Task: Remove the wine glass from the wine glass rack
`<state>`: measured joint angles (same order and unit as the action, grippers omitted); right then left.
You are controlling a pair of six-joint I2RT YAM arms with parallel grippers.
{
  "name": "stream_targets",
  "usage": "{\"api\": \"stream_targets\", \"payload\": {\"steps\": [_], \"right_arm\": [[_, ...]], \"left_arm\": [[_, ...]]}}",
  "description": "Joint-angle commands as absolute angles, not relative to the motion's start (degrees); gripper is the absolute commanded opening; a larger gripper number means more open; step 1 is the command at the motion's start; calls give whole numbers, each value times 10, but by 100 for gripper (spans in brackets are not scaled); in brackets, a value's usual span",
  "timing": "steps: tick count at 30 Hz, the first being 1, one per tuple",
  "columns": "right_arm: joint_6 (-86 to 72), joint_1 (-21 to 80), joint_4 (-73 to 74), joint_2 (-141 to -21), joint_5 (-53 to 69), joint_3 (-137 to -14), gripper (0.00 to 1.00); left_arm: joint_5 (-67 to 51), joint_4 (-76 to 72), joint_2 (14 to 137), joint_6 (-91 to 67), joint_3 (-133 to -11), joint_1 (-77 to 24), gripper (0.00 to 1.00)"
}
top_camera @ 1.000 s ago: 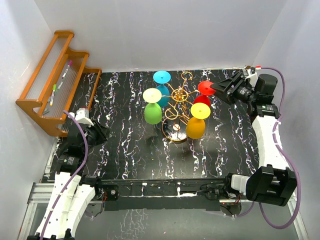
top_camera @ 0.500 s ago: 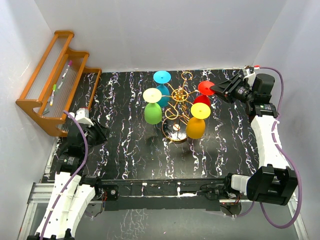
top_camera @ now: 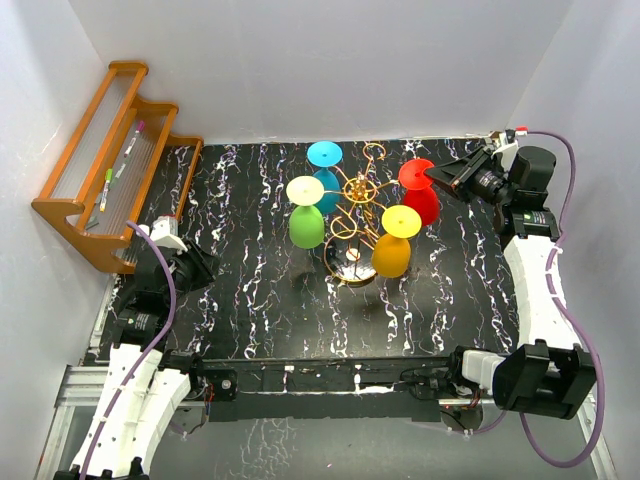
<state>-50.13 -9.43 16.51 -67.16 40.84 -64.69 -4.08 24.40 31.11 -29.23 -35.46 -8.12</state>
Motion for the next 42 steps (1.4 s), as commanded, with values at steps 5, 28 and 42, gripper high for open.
{"api": "stream_targets", "payload": {"steps": [5,28,42], "right_arm": [[-556,-92,81,-648,443,-663,8],[-534,-13,97,-673,443,-690,8],[-467,-11,192,-571,321,-665,8]], "left_arm": [[-47,237,312,-296,-366,-84,27],[-50,236,318,-296,-365,-84,27],[-50,236,317,-296,-365,-85,27]]}}
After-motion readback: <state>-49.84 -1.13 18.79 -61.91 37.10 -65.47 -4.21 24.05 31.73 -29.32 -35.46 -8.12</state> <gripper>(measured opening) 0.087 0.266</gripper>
